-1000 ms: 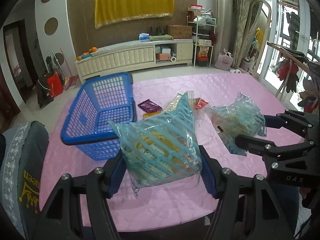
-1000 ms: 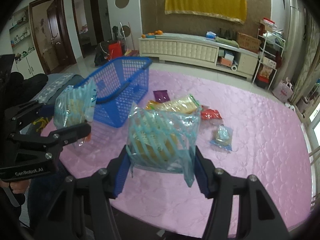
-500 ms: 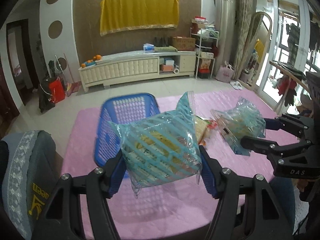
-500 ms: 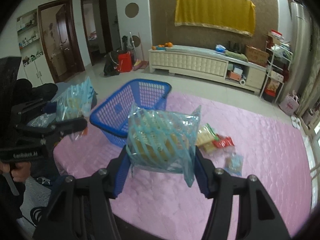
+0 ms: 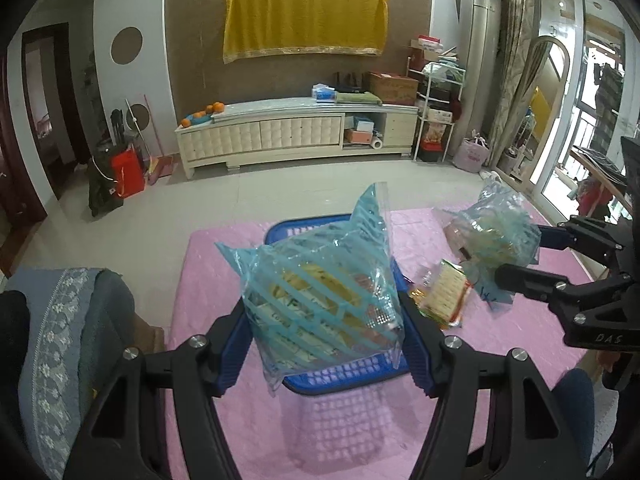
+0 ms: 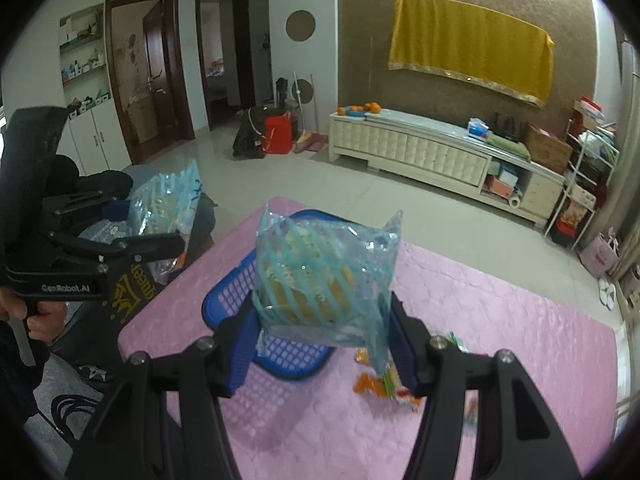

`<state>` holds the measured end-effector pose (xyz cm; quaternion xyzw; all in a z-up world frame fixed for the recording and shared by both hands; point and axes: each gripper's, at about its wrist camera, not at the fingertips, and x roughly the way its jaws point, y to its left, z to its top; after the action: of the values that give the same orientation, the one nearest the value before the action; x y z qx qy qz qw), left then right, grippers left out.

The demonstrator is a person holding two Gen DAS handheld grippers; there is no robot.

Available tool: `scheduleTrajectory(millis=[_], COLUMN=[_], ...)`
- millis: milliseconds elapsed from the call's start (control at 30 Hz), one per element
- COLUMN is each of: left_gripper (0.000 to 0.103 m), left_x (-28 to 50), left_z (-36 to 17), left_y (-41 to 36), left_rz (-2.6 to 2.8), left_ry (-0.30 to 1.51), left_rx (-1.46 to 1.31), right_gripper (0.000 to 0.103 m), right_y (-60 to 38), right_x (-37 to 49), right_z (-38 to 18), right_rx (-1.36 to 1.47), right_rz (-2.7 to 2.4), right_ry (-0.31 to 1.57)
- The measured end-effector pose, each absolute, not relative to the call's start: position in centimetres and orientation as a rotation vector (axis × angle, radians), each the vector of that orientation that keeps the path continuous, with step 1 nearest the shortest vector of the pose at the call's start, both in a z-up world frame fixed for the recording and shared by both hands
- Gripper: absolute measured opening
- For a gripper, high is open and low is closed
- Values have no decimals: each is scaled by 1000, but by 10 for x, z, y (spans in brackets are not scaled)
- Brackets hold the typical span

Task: Organize snacks
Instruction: 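Carry both light-blue bags over the blue basket and open both tools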

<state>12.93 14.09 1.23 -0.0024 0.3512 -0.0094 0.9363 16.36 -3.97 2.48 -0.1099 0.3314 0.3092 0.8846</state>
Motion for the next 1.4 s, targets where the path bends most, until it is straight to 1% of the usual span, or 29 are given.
scheduleTrajectory(millis=[133, 300, 567, 867, 967, 1000, 1033, 1133, 1167, 1200, 1300, 1400], left_gripper=[64, 64, 64, 65, 66, 69, 72, 77, 78, 79, 79, 79], left_x=[149, 178, 235, 276, 280, 283, 284, 281, 278, 276, 266, 253], left_z=[9, -8, -47, -73, -75, -75, -75, -73, -71, -70, -64, -55], left_y=[151, 160, 165, 177, 175, 176, 176, 173, 171, 170, 171, 171], left_rz=[-7, -38, -72, -104, -97, -92, -87, -89, -86, -78, -54, -61], left_ry=[723, 759, 873, 954, 955, 954, 953, 945, 944, 941, 918, 893], left_rx=[4, -3, 19, -10, -1, 0, 2, 13, 22, 33, 38, 14], right_gripper=[63, 63, 63, 64, 64, 64, 66, 78, 89, 96, 100, 101], right_y=[-24, -15, 4, 16, 19, 21, 21, 25, 25, 23, 16, 9], right_x=[187, 216, 256, 293, 298, 303, 305, 307, 309, 308, 302, 290], right_z=[15, -1, -30, -54, -61, -62, -63, -64, -61, -59, -52, -46], right_rx=[-225, -211, -241, -241, -256, -256, -258, -270, -265, -263, -255, -254], right_rz=[649, 639, 618, 625, 612, 607, 608, 605, 596, 583, 554, 542], right_ry=[725, 758, 831, 913, 927, 932, 936, 942, 930, 916, 897, 893])
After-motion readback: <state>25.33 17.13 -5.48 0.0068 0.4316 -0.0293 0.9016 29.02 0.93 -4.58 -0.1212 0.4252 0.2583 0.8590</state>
